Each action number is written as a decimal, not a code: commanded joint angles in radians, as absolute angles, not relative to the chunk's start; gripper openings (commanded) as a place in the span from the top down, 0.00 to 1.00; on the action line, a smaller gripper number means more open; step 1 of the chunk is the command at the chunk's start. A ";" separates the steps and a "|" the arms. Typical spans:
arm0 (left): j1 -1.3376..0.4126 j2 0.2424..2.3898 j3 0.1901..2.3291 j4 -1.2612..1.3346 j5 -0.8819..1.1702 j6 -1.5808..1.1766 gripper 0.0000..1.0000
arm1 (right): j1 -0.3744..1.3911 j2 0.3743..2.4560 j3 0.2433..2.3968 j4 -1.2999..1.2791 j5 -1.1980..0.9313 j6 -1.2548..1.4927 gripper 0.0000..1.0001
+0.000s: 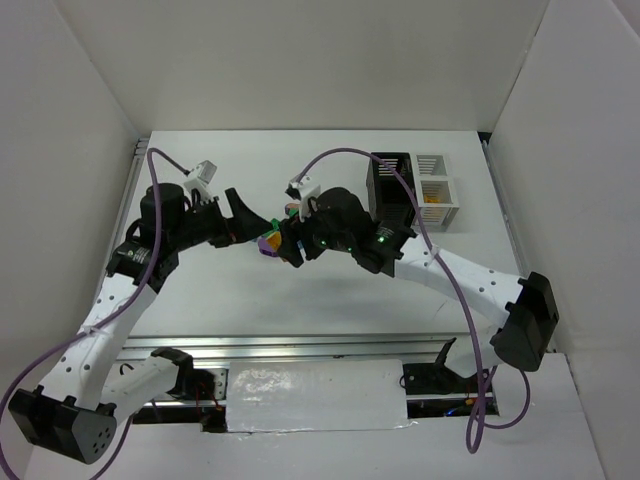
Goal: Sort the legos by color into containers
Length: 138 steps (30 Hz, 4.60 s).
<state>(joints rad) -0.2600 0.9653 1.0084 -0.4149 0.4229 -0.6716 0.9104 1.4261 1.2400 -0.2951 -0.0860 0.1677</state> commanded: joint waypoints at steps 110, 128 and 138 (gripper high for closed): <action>-0.267 0.801 0.945 -0.356 0.503 -0.408 1.00 | 0.344 1.554 1.204 -0.112 0.615 0.275 0.99; -0.267 0.815 0.946 -0.344 0.546 -0.407 1.00 | 0.339 1.577 1.223 -0.115 0.531 0.284 0.07; -0.267 0.827 0.943 -0.249 0.650 -0.503 1.00 | 0.360 1.356 1.151 -0.124 -0.077 0.276 0.02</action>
